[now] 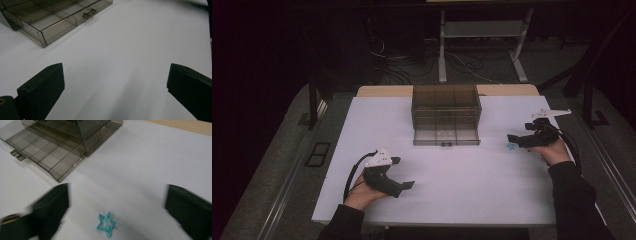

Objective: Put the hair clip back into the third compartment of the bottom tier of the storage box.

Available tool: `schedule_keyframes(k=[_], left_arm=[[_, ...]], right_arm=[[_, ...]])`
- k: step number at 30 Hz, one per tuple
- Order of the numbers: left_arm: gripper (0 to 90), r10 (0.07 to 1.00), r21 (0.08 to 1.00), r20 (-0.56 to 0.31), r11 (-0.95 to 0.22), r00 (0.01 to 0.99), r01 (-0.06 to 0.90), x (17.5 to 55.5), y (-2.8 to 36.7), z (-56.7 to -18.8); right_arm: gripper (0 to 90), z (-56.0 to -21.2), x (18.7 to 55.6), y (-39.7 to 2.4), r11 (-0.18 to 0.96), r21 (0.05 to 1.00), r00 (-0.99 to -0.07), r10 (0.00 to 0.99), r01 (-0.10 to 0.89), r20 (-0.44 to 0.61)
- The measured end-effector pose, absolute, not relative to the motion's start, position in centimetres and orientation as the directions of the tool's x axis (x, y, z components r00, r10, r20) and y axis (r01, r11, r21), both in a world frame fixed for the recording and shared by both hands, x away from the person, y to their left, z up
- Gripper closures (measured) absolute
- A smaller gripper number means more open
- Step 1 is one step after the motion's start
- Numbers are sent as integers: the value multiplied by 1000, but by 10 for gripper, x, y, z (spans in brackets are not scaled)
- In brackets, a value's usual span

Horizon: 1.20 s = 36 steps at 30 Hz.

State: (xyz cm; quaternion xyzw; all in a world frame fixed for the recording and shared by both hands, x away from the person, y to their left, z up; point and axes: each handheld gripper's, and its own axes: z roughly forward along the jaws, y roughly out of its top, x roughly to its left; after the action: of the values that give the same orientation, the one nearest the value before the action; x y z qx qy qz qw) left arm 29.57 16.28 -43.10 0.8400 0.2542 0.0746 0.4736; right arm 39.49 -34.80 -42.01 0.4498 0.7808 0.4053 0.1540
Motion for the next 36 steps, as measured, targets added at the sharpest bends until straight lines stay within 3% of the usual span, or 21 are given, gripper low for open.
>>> schedule_keyframes(k=[6,13,28,36], left_arm=[[6,500,833,-117,-421,858,359,296,163,-432],[6,499,832,-116,-423,859,358,296,163,-432],[6,501,835,-118,-417,857,359,295,164,-432],[6,500,834,-117,-419,858,358,295,164,-431]], right_arm=[[250,-424,394,-351,255,767,-544,827,588,142],[419,-427,394,-353,261,747,-555,814,612,171],[605,-431,396,-353,283,724,-573,798,629,186],[652,-437,397,-353,297,711,-578,795,637,186]])
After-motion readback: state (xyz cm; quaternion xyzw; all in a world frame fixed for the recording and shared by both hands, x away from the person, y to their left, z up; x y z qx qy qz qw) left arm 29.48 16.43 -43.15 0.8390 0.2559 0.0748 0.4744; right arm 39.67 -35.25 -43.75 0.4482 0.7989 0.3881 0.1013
